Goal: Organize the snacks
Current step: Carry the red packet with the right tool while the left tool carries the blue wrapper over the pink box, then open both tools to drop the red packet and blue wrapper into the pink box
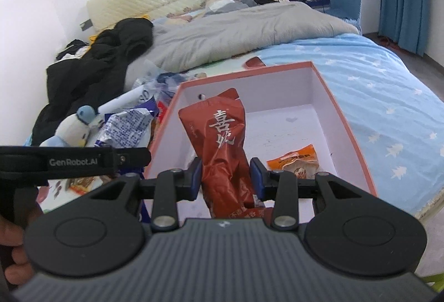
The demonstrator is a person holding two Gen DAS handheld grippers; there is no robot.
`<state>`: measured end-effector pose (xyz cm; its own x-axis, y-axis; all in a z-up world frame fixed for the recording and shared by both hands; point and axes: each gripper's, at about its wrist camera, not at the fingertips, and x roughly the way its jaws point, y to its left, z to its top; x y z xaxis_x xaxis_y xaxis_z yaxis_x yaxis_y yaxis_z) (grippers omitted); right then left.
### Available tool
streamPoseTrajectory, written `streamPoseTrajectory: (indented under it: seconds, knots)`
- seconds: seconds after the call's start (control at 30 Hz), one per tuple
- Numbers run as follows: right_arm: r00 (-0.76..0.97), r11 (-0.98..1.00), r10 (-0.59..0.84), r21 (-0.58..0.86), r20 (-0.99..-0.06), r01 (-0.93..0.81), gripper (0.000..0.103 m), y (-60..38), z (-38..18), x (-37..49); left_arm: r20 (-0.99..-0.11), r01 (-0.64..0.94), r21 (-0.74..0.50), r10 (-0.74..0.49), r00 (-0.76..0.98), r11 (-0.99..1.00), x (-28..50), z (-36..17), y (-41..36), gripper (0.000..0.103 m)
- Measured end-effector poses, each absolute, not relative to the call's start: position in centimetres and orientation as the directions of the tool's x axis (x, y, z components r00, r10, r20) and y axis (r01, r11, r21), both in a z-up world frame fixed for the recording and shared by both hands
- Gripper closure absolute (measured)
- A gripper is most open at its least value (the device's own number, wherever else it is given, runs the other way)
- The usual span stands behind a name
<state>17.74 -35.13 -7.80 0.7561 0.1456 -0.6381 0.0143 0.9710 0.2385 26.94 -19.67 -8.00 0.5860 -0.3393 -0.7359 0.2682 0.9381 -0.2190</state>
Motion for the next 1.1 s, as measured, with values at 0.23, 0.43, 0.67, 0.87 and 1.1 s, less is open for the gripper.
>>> streamPoseTrajectory:
  seconds: [0.23, 0.43, 0.67, 0.87, 1.1]
  knots:
    - [0.732, 0.971, 0.132, 0.236, -0.668, 0.041, 0.062, -36.8, -9.9, 21.4, -0.767, 0.265, -0.195, -0.316, 0.559, 0.944, 31.1, -10.5, -21.5, 0.058]
    - [0.701, 0.977, 0.103, 0.205, -0.706, 0.064, 0.06, -37.4, -11.5, 23.5, -0.779, 0.252, -0.195, -0.306, 0.548, 0.948, 32.5, -11.9, -21.5, 0.042]
    - [0.704, 0.974, 0.064, 0.198, -0.708, 0.11, 0.039, -37.6, -11.3, 23.0, -0.748, 0.239, -0.184, -0.293, 0.596, 0.954, 31.3, -10.2, -19.9, 0.028]
    - [0.727, 0.974, 0.073, 0.206, -0.683, 0.097, 0.039, -36.9, -9.7, 20.5, -0.707, 0.253, -0.19, -0.311, 0.636, 0.949, 27.7, -7.3, -18.7, 0.028]
    - [0.772, 0.972, 0.103, 0.23, -0.627, 0.057, 0.039, -35.2, -6.6, 16.1, -0.666, 0.26, -0.184, -0.314, 0.676, 0.948, 21.9, -4.5, -16.7, 0.028]
